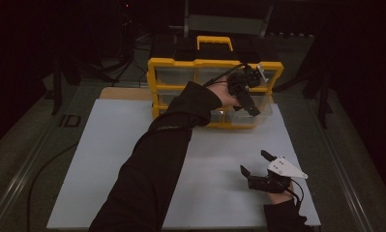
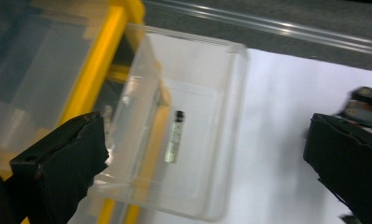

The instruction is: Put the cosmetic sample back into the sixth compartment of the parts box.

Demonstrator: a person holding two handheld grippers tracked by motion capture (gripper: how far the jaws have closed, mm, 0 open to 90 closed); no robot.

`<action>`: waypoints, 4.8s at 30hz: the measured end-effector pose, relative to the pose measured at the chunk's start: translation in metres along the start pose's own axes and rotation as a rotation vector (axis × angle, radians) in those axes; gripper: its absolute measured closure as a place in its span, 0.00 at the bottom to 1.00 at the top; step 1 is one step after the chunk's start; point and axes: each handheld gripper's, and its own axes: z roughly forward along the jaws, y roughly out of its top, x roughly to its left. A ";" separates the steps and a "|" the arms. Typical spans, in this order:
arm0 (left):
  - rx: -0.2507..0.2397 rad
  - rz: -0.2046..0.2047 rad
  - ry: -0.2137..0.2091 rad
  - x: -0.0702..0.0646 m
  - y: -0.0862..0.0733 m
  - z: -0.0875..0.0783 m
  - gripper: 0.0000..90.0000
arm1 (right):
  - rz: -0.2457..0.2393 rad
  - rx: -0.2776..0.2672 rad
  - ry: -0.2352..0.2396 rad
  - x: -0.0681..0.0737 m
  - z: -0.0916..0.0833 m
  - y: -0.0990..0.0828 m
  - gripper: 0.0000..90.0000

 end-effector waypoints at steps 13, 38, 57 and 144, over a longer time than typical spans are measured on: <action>-0.037 0.022 -0.021 -0.015 -0.017 -0.011 0.00 | 0.001 -0.005 -0.006 0.001 0.000 0.001 0.09; -0.116 -0.040 0.003 -0.020 -0.083 -0.052 0.00 | -0.011 -0.008 -0.002 0.005 0.000 0.004 0.09; -0.127 -0.112 0.022 -0.016 -0.138 -0.074 0.00 | -0.021 0.002 0.009 0.008 0.003 0.004 0.09; -0.186 -0.375 0.248 -0.105 -0.389 -0.102 0.00 | -0.033 0.014 -0.001 0.009 0.007 0.005 0.09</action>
